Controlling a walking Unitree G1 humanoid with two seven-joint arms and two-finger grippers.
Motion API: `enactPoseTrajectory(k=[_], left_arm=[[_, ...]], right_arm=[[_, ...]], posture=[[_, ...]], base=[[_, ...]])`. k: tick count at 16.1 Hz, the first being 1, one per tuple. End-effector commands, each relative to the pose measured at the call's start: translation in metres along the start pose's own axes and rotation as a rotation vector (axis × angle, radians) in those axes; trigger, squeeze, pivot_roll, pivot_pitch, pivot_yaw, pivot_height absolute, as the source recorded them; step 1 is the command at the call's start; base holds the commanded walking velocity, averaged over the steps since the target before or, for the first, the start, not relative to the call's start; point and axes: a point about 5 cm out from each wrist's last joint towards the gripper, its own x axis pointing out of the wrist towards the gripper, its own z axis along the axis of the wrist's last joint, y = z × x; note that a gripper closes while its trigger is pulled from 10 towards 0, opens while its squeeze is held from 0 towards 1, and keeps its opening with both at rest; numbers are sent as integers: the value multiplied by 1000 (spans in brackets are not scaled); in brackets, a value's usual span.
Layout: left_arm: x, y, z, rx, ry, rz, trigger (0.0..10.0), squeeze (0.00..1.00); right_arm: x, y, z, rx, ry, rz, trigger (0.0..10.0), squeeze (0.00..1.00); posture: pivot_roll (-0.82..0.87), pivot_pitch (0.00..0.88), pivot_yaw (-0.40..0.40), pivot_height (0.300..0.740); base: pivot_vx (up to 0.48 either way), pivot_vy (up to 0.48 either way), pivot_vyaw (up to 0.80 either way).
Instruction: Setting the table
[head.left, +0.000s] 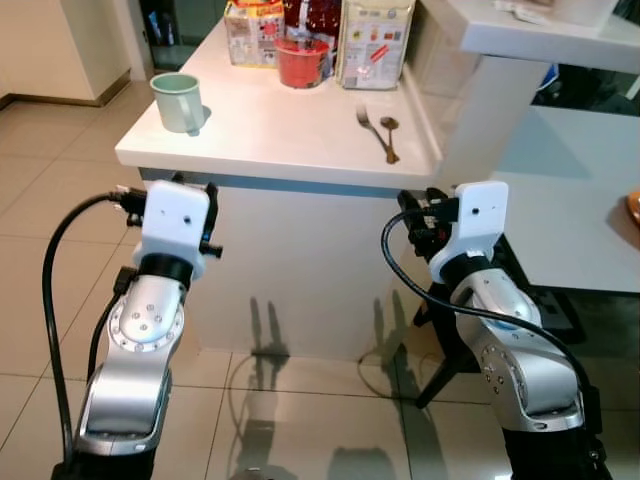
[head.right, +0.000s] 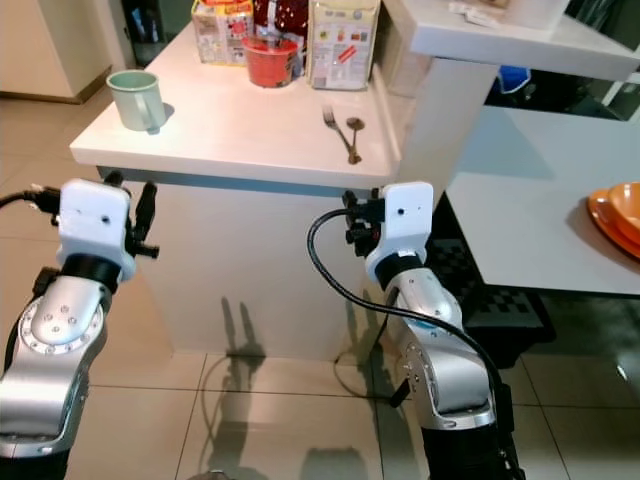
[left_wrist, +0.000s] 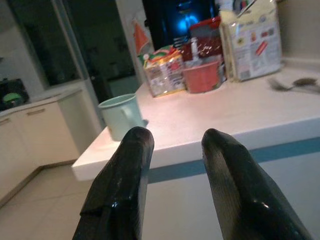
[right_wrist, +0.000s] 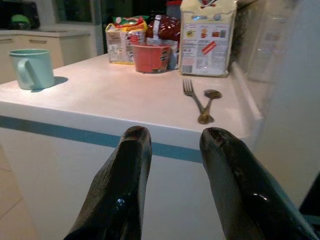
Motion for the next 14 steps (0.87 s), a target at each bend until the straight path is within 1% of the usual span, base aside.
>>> enactPoseTrajectory(k=[1,2,3,4,6,9,14], left_arm=[[3,-4,4,-34,-15,-16,10000,0],[4,-5,5,-36,-17,-18,10000,0],[4,-9,7,-45,-26,-44,10000,0],[4,-12,8,-49,-35,-72,10000,0],[6,-14,8,-43,-39,-88,10000,0],[5,-15,8,-49,-38,-97,10000,0],[3,-12,6,-48,-30,-93,10000,0]], right_arm=[[2,-8,9,2,-36,-37,10000,0],[3,-9,9,3,-37,-42,10000,0],[3,-13,9,1,-40,-58,10000,0],[3,-17,10,51,-52,-90,10000,0],[4,-15,12,28,-56,-54,10000,0],[4,-9,11,57,-40,-2,10000,0],[4,-2,11,73,-25,62,10000,0]], posture=[[69,0,-54,740],[69,0,-54,740],[71,0,-52,740],[66,0,-50,740],[67,0,-48,740],[67,0,-50,740],[72,0,-60,740]], base=[[0,0,0],[0,0,0],[289,0,0],[315,0,0],[322,0,0],[346,0,0],[362,0,0]])
